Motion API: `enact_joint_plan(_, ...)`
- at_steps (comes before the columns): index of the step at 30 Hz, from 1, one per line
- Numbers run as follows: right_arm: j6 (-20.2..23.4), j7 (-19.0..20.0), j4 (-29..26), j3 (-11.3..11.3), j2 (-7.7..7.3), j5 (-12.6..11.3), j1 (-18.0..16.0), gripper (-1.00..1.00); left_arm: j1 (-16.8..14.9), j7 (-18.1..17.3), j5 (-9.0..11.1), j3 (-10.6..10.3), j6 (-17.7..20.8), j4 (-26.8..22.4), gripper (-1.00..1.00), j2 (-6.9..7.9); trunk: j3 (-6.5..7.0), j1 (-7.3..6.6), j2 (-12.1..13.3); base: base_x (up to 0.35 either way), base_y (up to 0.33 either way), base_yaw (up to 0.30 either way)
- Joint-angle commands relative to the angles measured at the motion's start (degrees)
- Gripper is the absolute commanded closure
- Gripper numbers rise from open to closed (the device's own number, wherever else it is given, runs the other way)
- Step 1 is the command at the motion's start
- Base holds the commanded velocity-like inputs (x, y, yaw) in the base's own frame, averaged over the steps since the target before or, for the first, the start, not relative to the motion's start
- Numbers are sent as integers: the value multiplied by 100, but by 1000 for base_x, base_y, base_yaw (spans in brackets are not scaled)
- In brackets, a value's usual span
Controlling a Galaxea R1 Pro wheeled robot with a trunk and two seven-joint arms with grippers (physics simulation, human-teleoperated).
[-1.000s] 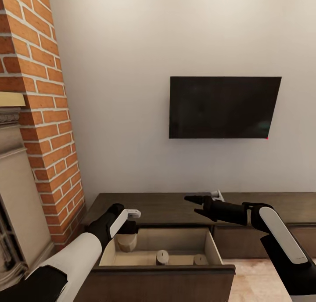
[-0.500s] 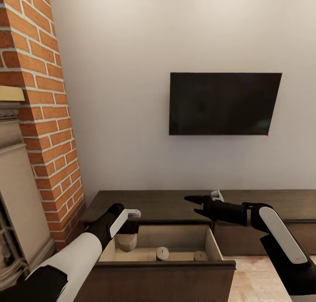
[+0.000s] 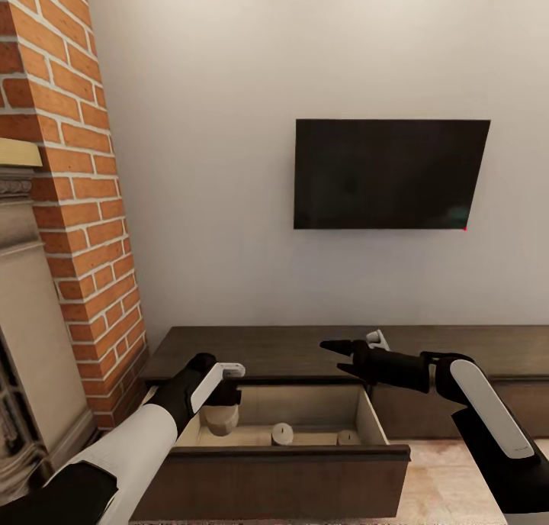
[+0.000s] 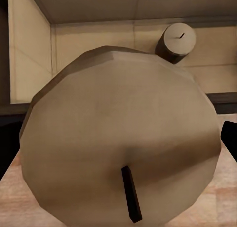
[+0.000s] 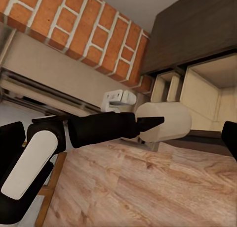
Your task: Place each of the two pumpkins and all three candles from the living room inside a cabinet in the living room (use any cabinet), then make sure every cabinet is closed, and position the cauldron so it is next to a table in the living room.
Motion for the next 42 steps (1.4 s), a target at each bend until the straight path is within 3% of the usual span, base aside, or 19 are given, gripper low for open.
enact_joint_plan(1,1,-59,-4,5,-5,-63,-5,-100,-5,53,56,-33,14,-8,100,4,-7,0,-5,0,0,0)
enact_joint_plan(13,1,-60,-4,5,-5,-64,-5,-100,-5,53,56,-35,22,-29,100,4,-7,0,-5,7,0,0)
enact_joint_plan(42,1,-61,-4,5,-14,-64,-5,-100,-5,53,56,-33,40,-30,100,4,-7,0,-5,123,7,0)
